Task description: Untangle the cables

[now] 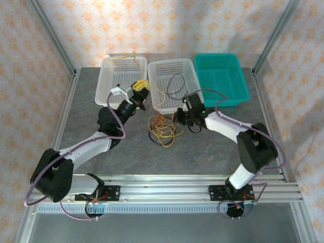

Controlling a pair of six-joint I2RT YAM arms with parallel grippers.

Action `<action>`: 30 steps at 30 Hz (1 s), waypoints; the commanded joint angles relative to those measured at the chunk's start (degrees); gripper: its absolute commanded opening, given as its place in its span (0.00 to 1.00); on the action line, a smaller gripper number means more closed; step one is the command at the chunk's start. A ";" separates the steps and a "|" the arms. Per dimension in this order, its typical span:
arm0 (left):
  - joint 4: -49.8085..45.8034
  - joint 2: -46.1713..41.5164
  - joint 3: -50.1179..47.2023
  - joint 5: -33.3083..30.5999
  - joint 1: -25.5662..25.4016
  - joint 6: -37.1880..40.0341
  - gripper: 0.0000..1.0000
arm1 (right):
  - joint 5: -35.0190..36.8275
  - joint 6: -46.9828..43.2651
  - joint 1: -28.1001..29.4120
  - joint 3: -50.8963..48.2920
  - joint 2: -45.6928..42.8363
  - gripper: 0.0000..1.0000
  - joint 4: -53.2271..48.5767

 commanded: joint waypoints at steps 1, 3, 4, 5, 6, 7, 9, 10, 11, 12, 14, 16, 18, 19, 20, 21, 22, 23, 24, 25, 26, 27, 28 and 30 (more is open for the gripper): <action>2.18 -2.51 -0.50 -2.77 0.53 -1.79 0.00 | 3.02 -3.03 0.52 -1.99 -2.21 0.00 -0.62; 2.02 -2.94 -0.76 -2.60 0.51 -2.45 0.00 | 3.51 -3.78 0.56 -3.35 -4.21 0.05 1.52; 2.09 -2.91 -0.92 -2.44 0.52 -2.73 0.00 | 4.36 -4.21 0.56 -4.05 -5.35 0.12 2.46; 2.25 -2.98 -1.34 -2.27 0.53 -3.12 0.00 | 5.88 -4.88 0.56 -4.69 -6.74 0.20 3.42; 2.64 -2.98 -1.84 -2.16 0.46 -3.63 0.00 | 7.29 -5.42 0.56 -5.30 -8.19 0.29 4.45; 3.08 -2.89 -2.29 -2.11 0.51 -4.12 0.00 | 8.80 -5.87 0.56 -5.88 -9.66 0.37 5.53; 3.49 -2.94 -3.10 -2.48 0.44 -5.05 0.00 | 10.51 -6.28 0.57 -7.15 -12.30 0.48 8.20; 3.74 -2.94 -3.43 -2.50 0.41 -5.36 0.00 | 10.59 -6.50 0.56 -7.55 -13.33 0.51 9.27; 3.98 -2.95 -3.83 -2.88 0.36 -5.74 0.00 | 10.43 -6.79 0.69 -7.95 -14.33 0.54 10.48; 4.12 -2.98 -4.01 -3.04 0.22 -6.07 0.00 | 10.41 -6.90 1.02 -8.55 -15.47 0.56 12.43; 4.07 -2.80 -4.11 -3.50 -0.01 -6.39 0.00 | 10.61 -6.32 1.77 -9.17 -16.85 0.59 15.34; 3.49 -2.77 -3.94 -4.07 -0.61 -6.48 0.00 | 9.95 -4.14 2.05 -9.32 -17.16 0.59 18.08; 3.27 -2.60 -3.78 -4.49 -1.44 -6.53 0.00 | 7.90 -1.01 2.23 -9.82 -17.09 0.58 22.02; 3.29 -2.50 -3.76 -4.82 -1.79 -6.48 0.00 | 6.81 0.35 2.28 -10.31 -17.03 0.58 24.15; 3.25 -2.51 -3.80 -5.43 -2.20 -6.55 0.00 | 5.55 1.79 2.45 -11.04 -17.05 0.57 26.66; 2.97 -2.59 -3.68 -5.96 -2.64 -6.34 0.00 | 4.70 2.62 2.85 -11.48 -17.08 0.57 28.41; 2.62 -2.69 -3.62 -6.63 -2.91 -6.09 0.00 | 4.57 2.91 3.45 -11.63 -16.96 0.57 29.09; 2.17 -2.80 -3.58 -7.59 -3.23 -5.78 0.00 | 4.70 2.30 4.44 -11.41 -16.85 0.57 29.03; 2.01 -2.81 -3.57 -8.30 -3.45 -5.82 0.00 | 4.87 1.58 5.41 -10.88 -16.46 0.57 28.28; 2.10 -2.76 -3.58 -8.84 -3.62 -5.78 0.00 | 5.03 0.92 6.38 -10.52 -16.10 0.57 27.69; 2.26 -2.64 -3.36 -9.54 -3.77 -5.93 0.00 | 5.38 0.37 7.55 -10.61 -15.91 0.57 27.64; 2.12 -2.43 -3.26 -10.16 -3.92 -6.03 0.00 | 5.67 0.23 8.61 -10.86 -15.86 0.57 27.77; 2.10 -2.22 -3.12 -10.70 -4.06 -6.03 0.00 | 5.61 0.10 9.46 -11.13 -15.71 0.57 28.10; 1.93 -1.78 -2.66 -12.17 -4.36 -6.22 0.00 | 5.83 -0.59 11.55 -11.71 -15.53 0.56 28.70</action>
